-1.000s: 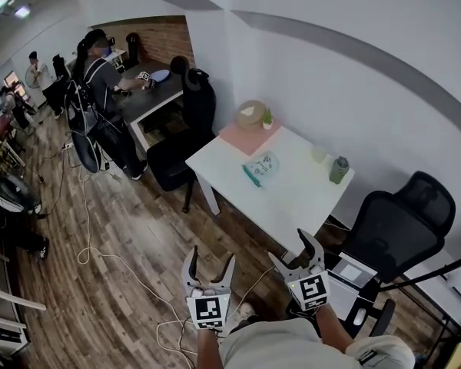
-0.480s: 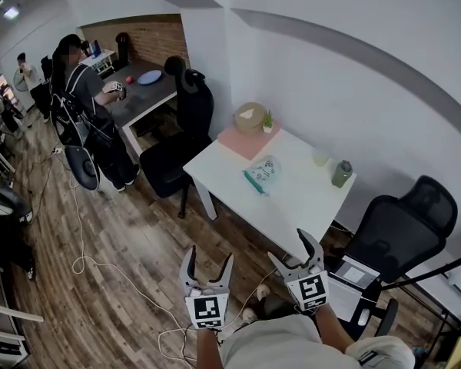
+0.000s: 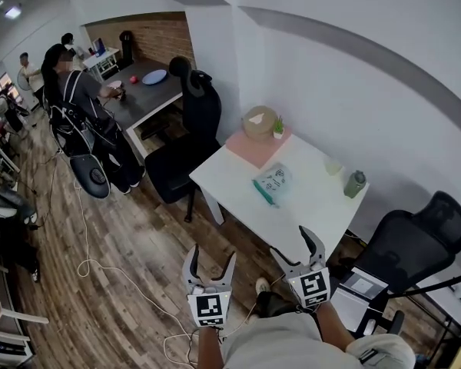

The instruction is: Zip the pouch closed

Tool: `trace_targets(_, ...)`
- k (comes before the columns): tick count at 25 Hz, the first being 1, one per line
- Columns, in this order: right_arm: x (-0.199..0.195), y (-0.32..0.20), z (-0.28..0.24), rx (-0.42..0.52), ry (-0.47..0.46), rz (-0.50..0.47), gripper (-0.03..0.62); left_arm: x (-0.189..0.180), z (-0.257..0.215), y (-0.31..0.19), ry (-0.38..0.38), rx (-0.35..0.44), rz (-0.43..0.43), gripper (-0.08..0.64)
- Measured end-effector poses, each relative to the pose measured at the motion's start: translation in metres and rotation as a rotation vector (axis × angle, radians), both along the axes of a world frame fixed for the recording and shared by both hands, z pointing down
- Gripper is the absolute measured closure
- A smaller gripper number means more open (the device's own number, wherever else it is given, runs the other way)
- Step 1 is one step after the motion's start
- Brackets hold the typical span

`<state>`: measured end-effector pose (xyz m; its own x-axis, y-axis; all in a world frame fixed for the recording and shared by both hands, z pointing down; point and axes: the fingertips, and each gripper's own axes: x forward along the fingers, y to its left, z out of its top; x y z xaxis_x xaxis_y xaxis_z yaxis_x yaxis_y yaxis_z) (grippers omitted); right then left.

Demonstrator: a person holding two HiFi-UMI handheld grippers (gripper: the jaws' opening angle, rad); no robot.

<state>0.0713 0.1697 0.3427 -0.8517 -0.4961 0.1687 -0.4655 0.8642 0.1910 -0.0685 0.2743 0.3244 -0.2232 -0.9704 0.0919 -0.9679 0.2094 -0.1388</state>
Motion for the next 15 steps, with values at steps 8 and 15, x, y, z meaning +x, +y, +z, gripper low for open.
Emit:
trace_targets(8, -0.036, -0.057, -0.007, 0.005, -0.011, -0.018, 0.212, -0.034, -0.010, -0.054, -0.014, 0.002, -0.019, 0.187)
trace_targets(15, -0.051, -0.109, -0.010, 0.007, -0.027, -0.022, 0.213, -0.048, -0.013, -0.104, -0.029, 0.001, -0.023, 0.187)
